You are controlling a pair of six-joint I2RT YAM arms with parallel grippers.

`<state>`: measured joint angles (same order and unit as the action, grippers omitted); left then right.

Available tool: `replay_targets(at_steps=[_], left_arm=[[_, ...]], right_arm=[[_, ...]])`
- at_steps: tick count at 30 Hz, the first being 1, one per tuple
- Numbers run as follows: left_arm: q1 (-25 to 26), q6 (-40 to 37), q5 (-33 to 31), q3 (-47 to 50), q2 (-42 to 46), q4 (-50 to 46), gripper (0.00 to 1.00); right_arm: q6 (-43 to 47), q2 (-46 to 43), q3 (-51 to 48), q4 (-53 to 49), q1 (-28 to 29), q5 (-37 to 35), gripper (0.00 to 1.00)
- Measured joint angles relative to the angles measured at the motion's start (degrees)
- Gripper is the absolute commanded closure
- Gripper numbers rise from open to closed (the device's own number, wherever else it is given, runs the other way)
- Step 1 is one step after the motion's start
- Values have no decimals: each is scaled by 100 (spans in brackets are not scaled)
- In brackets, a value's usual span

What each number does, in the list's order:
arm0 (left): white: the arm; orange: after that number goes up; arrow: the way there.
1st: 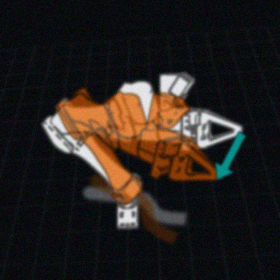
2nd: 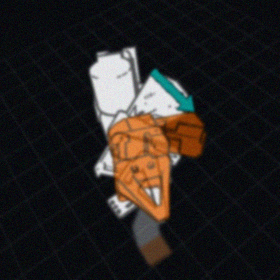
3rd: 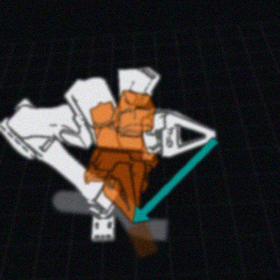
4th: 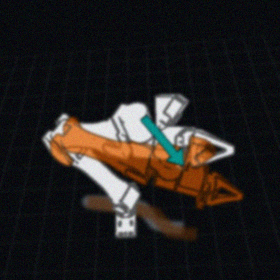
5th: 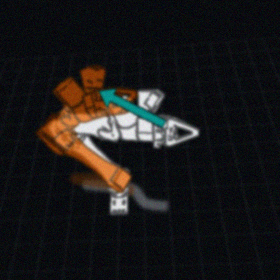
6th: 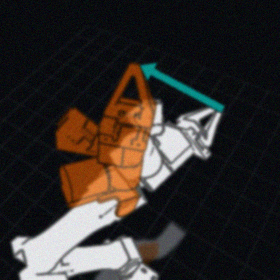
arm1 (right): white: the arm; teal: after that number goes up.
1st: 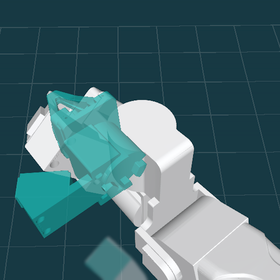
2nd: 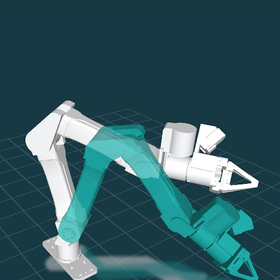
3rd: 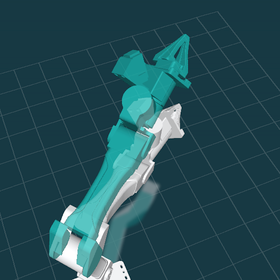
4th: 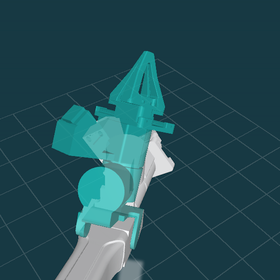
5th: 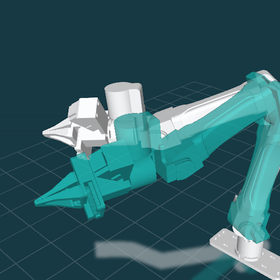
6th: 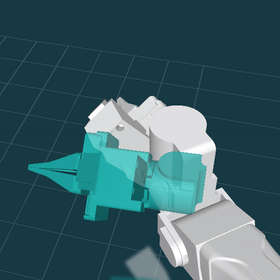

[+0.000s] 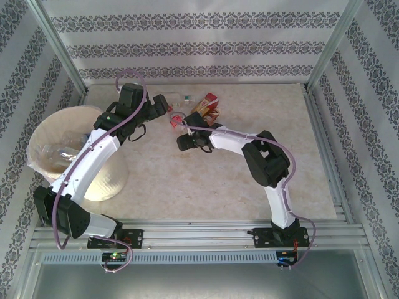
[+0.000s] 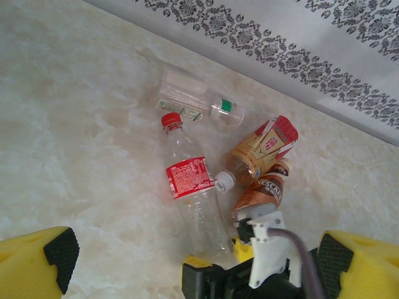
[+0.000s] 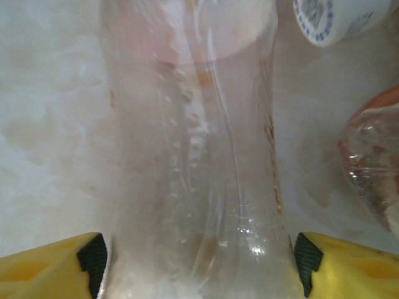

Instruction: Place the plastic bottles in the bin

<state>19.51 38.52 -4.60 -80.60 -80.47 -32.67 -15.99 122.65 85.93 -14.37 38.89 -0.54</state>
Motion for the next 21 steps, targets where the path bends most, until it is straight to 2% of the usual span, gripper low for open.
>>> replay_targets(at_steps=[5, 12, 18, 21], left_arm=[[-2, 107, -11, 0, -31, -11, 0], [-127, 144, 350, 179, 31, 195, 0], [-238, 98, 1602, 785, 356, 1174, 0], [-238, 94, 2221, 872, 389, 1714, 0]], right_arm=[[28, 35, -55, 98, 74, -219, 45], [7, -833, -765, 417, 70, -125, 50], [-188, -2374, -1606, 1305, -155, 656, 51], [-302, -2771, -1709, 1661, -293, 1040, 50]])
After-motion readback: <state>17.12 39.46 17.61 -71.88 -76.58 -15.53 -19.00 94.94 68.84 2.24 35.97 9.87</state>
